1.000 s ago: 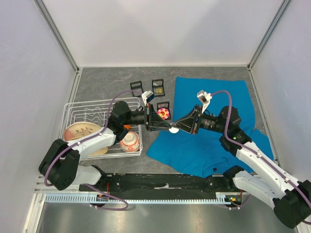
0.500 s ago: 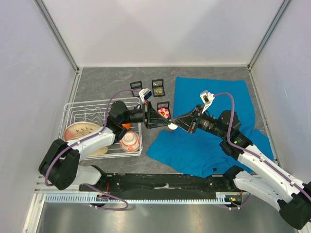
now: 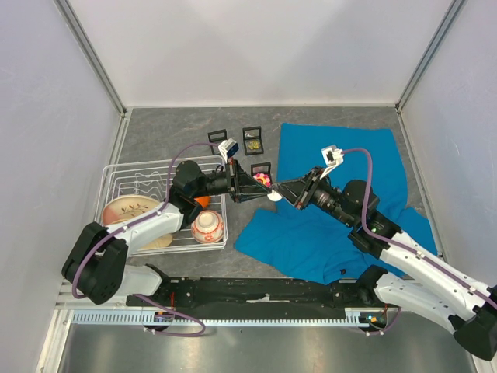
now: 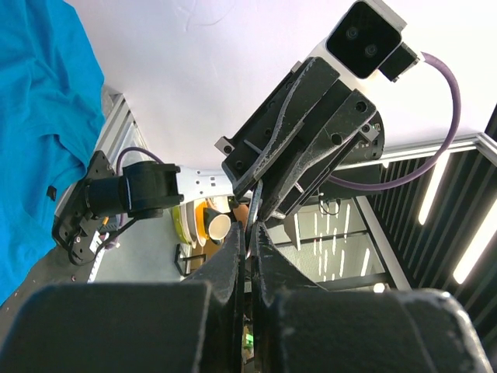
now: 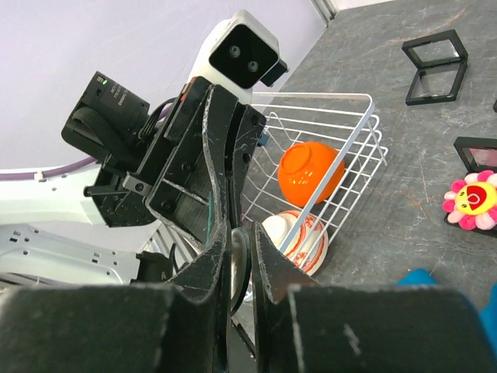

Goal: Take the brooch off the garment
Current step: Close the brooch.

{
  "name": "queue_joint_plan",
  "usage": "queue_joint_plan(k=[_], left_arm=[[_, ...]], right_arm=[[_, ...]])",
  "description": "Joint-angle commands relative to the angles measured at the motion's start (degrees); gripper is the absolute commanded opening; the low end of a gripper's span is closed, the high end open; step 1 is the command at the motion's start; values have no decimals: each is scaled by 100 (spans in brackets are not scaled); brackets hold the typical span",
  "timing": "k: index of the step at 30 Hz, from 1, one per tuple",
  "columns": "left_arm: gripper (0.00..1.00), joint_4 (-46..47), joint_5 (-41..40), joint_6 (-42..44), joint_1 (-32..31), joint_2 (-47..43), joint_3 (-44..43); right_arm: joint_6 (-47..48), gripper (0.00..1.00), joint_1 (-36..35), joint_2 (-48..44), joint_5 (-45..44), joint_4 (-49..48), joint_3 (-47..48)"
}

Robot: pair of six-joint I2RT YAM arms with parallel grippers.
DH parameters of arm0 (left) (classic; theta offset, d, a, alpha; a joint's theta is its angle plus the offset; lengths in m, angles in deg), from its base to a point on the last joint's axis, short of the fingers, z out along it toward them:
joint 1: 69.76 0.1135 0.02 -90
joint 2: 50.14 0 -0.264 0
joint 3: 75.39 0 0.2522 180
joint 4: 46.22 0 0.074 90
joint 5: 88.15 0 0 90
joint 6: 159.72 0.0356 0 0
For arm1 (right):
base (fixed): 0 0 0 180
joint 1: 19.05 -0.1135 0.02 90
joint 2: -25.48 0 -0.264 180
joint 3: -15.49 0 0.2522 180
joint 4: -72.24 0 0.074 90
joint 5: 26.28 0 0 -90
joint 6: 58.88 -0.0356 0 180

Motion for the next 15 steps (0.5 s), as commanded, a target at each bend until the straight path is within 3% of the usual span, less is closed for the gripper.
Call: queue_joint_plan(k=[1,5,8,9,11,14,15], left_arm=[[2,675,203,-332,-375,-220,-226],[2,518,221,-270,-375,-264,-208],[2,97,230,37,-366,-378,-208],[2,-1,238,212,-366,-404,-199],[2,-490,238,432,-357,-483,-252],[2,-1300,151,1483,-340,-685,-418],[2,-2155,116,1784,-331,-729,-506]], right_arm=[[55,1,-351,451,-409,643,-16],[274,5,-377,408,-357,810,54],[345,23,-369,258,-216,915,36],[327,40,-369,145,-233,959,28],[319,50,-369,12,-189,1003,10],[327,63,-264,-146,-93,1204,150],[371,68,-228,-207,-84,1379,229]])
